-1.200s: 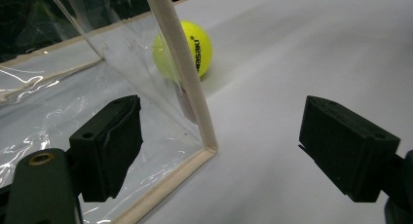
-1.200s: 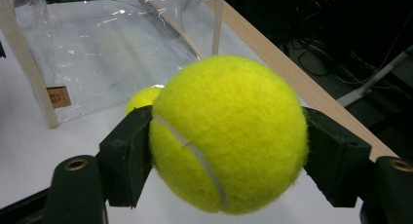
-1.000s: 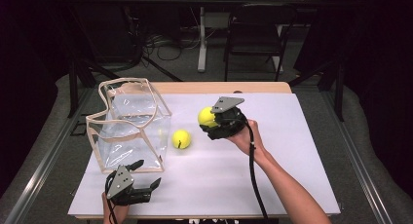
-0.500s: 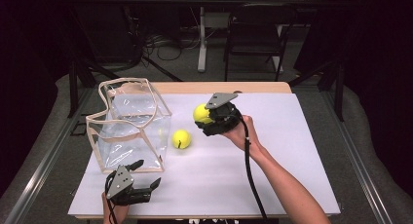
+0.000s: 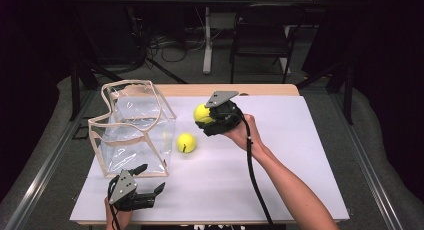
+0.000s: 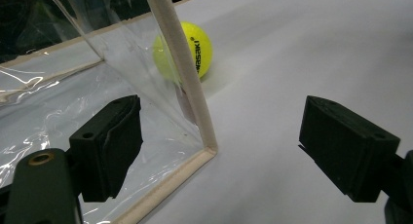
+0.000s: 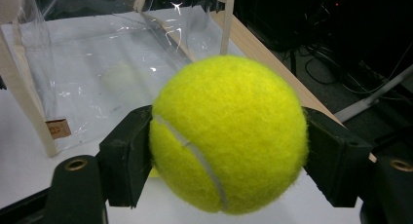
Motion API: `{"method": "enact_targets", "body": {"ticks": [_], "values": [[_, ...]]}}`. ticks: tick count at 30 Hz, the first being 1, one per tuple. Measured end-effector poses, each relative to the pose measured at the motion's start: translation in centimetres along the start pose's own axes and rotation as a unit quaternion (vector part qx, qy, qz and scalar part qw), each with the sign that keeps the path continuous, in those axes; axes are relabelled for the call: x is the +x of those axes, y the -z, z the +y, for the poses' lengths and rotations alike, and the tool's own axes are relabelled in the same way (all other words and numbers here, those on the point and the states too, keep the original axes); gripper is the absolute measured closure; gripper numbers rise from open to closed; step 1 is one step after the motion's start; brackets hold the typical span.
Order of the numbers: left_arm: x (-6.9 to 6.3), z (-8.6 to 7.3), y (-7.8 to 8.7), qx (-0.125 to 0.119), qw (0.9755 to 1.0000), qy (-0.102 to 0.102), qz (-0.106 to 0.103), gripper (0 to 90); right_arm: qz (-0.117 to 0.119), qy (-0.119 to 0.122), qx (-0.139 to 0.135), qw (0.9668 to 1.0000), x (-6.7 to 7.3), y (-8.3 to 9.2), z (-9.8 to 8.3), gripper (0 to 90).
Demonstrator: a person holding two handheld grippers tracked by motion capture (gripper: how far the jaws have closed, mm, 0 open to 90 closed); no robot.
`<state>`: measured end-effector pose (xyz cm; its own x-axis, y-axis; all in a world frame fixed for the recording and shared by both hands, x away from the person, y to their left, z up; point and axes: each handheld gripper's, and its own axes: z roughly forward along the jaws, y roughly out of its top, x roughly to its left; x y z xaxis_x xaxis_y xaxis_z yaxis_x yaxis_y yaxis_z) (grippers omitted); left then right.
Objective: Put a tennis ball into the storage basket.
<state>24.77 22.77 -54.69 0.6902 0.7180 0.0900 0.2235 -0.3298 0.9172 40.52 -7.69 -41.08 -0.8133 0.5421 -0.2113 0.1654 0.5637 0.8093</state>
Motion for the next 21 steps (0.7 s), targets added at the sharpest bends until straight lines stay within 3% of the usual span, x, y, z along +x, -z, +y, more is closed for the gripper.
{"method": "enact_targets", "body": {"ticks": [21], "values": [[0.0, 0.0, 0.1, -0.001, 1.0000, 0.004, 0.001, 16.0, 0.007, 0.014, -0.003, 0.9999, 0.2, -0.8, 2.7, 26.1]]}}
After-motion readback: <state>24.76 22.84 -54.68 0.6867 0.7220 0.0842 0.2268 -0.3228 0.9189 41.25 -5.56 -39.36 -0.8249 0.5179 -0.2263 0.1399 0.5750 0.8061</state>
